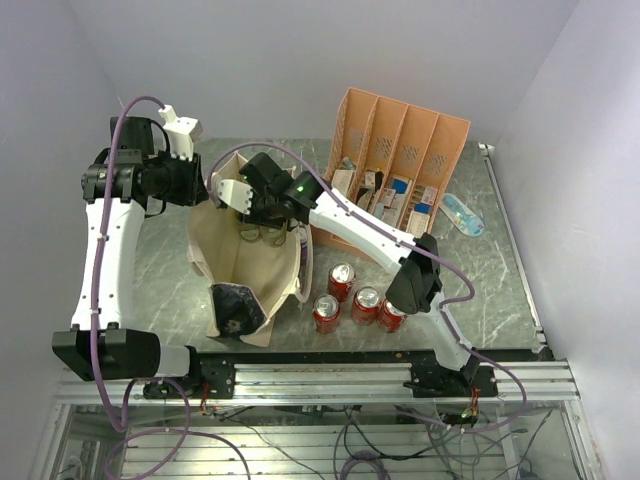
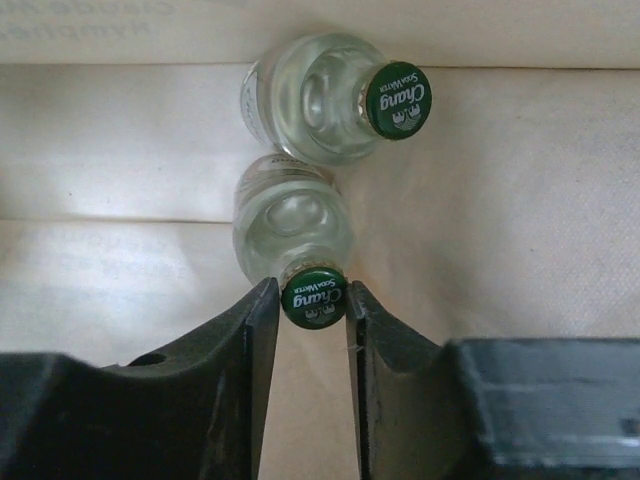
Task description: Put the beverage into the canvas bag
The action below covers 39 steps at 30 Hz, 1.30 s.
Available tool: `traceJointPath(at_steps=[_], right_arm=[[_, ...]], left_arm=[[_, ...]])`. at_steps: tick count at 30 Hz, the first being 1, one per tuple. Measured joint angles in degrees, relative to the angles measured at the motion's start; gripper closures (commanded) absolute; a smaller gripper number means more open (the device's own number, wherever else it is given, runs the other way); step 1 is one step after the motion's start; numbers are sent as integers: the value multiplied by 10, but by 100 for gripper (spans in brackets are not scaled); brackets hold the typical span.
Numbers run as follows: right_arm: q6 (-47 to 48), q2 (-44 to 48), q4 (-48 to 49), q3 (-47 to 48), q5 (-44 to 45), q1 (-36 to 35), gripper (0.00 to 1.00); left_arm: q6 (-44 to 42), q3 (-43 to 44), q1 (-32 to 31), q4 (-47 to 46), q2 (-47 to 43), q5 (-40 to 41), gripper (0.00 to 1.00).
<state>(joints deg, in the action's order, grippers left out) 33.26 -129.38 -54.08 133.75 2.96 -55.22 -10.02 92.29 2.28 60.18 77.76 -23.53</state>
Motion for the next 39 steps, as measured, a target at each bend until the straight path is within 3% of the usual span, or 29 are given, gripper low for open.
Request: traceJointPath(at_steps=[7, 14, 18, 39], right_arm=[[10, -3, 21, -7, 33, 3, 80], [17, -13, 47, -7, 48, 12, 83], [17, -13, 49, -7, 47, 12, 82], [1, -13, 18, -1, -4, 11, 27]], left_arm=[[0, 0, 3, 0, -5, -1, 78], [-1, -5, 3, 0, -15, -10, 93], [-2, -6, 3, 0, -15, -13, 93], [0, -5, 4, 0, -14, -26, 93]])
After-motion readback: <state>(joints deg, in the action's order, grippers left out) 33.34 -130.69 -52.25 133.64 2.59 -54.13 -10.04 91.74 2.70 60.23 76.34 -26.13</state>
